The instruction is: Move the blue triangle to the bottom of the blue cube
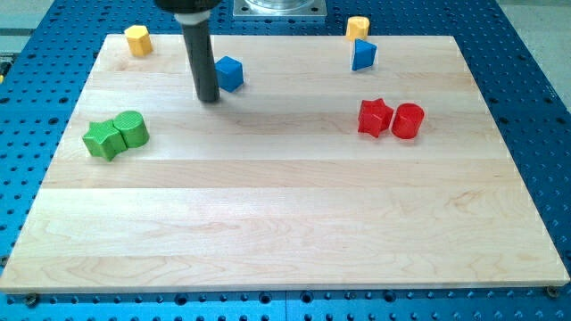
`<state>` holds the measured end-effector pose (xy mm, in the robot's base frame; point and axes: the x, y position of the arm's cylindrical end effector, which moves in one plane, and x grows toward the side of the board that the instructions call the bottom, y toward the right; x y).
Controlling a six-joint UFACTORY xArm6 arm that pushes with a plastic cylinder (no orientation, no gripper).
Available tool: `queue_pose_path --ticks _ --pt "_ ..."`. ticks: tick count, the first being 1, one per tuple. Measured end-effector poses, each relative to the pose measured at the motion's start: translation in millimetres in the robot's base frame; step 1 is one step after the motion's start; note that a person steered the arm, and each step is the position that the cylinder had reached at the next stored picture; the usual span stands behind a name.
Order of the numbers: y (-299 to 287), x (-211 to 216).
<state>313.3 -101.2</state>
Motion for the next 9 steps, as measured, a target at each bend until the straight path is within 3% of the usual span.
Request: queue_pose_path --ticks 1,2,3,4,5,6,7,8,9 --pt "67 -47" --pt "117 -43" --pt "186 -9" --pt "289 -51" --pt "294 -81" --pt "213 -74" --pt "199 -60" --pt "236 -49" --pt "188 -23"
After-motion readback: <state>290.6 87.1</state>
